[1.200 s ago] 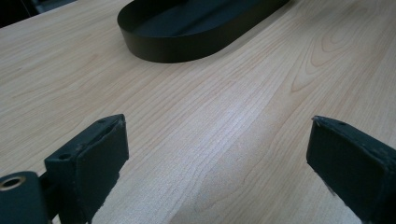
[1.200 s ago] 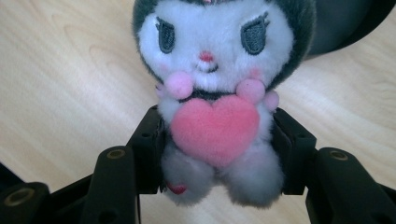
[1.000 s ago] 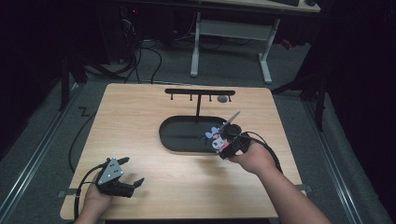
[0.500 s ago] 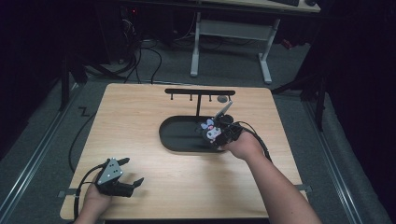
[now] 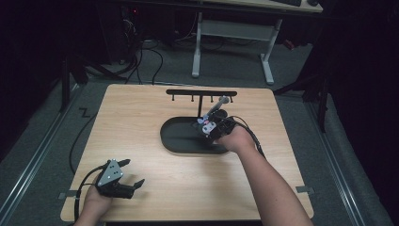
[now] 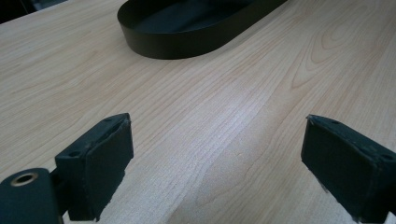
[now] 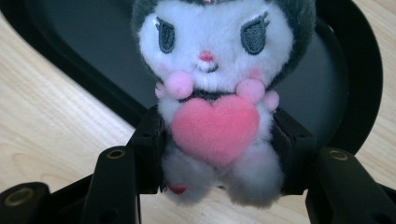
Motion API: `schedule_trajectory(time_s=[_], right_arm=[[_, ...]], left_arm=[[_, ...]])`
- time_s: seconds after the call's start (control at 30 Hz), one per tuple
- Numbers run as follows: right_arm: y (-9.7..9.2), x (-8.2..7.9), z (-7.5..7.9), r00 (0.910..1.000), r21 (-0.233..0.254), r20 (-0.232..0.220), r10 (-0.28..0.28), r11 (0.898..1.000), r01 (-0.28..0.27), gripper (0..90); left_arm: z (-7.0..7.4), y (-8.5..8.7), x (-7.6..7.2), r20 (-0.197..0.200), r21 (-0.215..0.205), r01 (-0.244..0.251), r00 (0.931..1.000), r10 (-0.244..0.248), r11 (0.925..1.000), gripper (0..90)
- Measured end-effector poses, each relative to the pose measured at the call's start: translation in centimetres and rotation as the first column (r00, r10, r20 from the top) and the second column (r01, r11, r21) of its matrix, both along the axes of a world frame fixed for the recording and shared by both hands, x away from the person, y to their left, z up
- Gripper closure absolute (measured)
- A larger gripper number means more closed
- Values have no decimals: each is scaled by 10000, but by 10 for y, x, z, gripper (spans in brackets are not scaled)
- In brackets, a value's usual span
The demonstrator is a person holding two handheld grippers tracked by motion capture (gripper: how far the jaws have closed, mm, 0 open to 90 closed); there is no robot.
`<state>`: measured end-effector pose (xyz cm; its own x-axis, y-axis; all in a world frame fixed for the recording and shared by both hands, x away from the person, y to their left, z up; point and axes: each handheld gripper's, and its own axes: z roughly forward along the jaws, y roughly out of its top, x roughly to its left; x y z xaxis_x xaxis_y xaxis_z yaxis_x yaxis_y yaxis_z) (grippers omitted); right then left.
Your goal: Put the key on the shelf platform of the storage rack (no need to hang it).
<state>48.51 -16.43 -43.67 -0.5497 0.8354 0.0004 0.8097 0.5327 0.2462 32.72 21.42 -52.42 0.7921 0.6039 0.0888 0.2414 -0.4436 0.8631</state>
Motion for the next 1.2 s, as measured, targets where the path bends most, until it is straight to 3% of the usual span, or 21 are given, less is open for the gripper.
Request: schedule_trajectory(time_s=[0.27, 0.6, 0.83, 1.03, 1.07, 1.1, 1.2], right_arm=[[6, 11, 0, 9997, -16, -44, -221, 9998, 221, 471], [8, 17, -9, 10000, -74, 64, -64, 10000, 65, 471], [5, 15, -16, 9999, -265, -131, -98, 9996, 95, 470], [-3, 6, -22, 9983, -558, -551, -164, 9984, 133, 470], [-6, 6, -23, 9985, -577, -543, 52, 9983, -83, 469], [-6, 4, -23, 9978, -574, -619, -246, 9981, 210, 469], [-10, 4, -26, 9978, -593, -631, -199, 9981, 162, 469]], left_arm=[[0, 1, 1, -21, 3, -6, 10000, 6, 10000, 109], [0, 1, 0, -62, 15, 27, 10000, -27, 10000, 111], [-1, 1, 1, -66, 3, 5, 10000, -5, 10000, 113], [-1, 0, 1, -95, 33, 62, 9999, -62, 10000, 114], [-1, -1, 1, -96, 38, 67, 9999, -67, 10000, 114], [-1, -1, 1, -96, 25, 72, 9999, -72, 10000, 114], [-1, -1, 1, -115, 38, 87, 9999, -87, 10000, 114]])
